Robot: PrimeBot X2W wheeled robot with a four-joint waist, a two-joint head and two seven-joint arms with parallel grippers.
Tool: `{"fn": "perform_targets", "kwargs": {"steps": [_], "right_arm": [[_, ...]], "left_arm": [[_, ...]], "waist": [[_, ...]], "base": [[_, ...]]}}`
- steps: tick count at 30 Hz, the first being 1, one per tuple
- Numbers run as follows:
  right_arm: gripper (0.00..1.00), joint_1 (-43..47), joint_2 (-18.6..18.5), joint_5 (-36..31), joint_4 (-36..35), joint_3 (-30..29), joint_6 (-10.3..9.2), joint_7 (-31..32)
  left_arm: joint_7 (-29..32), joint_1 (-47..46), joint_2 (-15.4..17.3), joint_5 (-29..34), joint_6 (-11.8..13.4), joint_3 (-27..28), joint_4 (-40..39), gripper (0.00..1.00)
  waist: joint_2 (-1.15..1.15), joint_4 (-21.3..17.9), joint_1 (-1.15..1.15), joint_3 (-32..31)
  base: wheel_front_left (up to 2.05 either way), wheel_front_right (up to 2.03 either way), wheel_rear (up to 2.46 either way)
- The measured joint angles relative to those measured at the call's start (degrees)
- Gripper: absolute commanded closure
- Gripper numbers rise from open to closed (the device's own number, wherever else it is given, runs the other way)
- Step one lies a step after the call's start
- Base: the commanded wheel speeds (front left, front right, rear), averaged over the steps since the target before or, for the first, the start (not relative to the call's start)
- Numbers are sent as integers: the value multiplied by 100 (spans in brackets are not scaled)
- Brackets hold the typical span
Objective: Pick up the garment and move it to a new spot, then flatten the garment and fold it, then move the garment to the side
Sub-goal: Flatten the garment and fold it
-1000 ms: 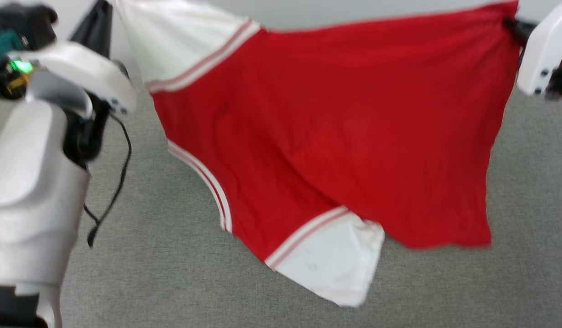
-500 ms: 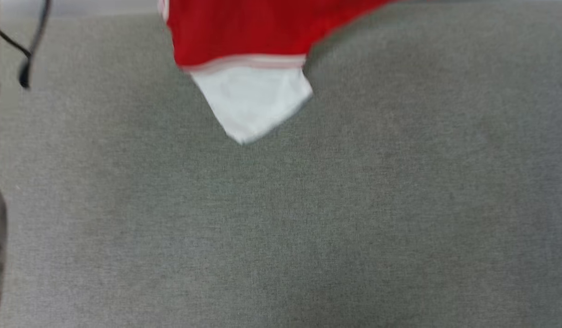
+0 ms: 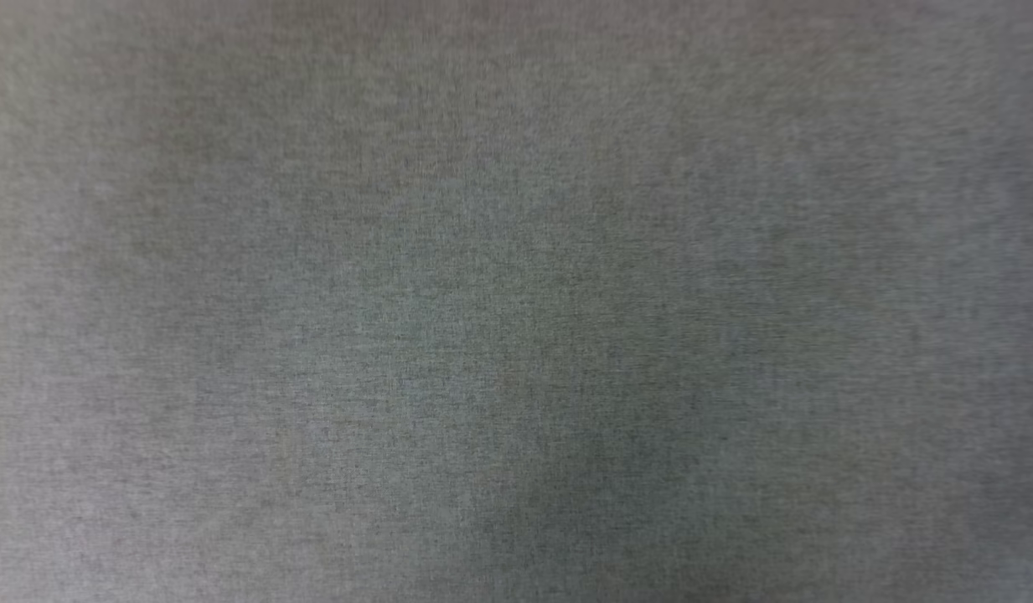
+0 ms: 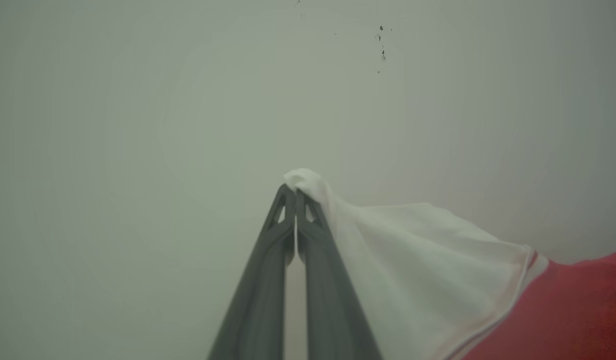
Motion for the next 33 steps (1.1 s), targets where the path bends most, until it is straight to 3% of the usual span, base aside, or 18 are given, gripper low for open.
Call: {"fn": "perform_targets", "kwargs": {"steps": [10, 17, 25, 33], "right_arm": [[100, -65, 205, 223, 316, 370, 1, -48], [100, 527, 420, 555, 641, 811, 0, -394], [100, 2254, 376, 1184, 733, 1399, 0, -938], [100, 4101, 32, 1784, 323, 1734, 1, -1243]], "left_arm": [[-92, 220, -207, -215, -119, -66, 502, 100], [-134, 880, -254, -489, -226, -81, 1029, 100], [-225, 2945, -302, -1035, -280, 30, 1069, 100], [-242, 5480, -219, -1256, -238, 289, 169, 100]], "waist": [[0, 96, 0, 528], [0, 0, -1, 278], [0, -40, -1, -670], [0, 0, -3, -1720]], "base": [[0, 0, 0], [0, 0, 0], [0, 0, 0], [0, 0, 0]]}}
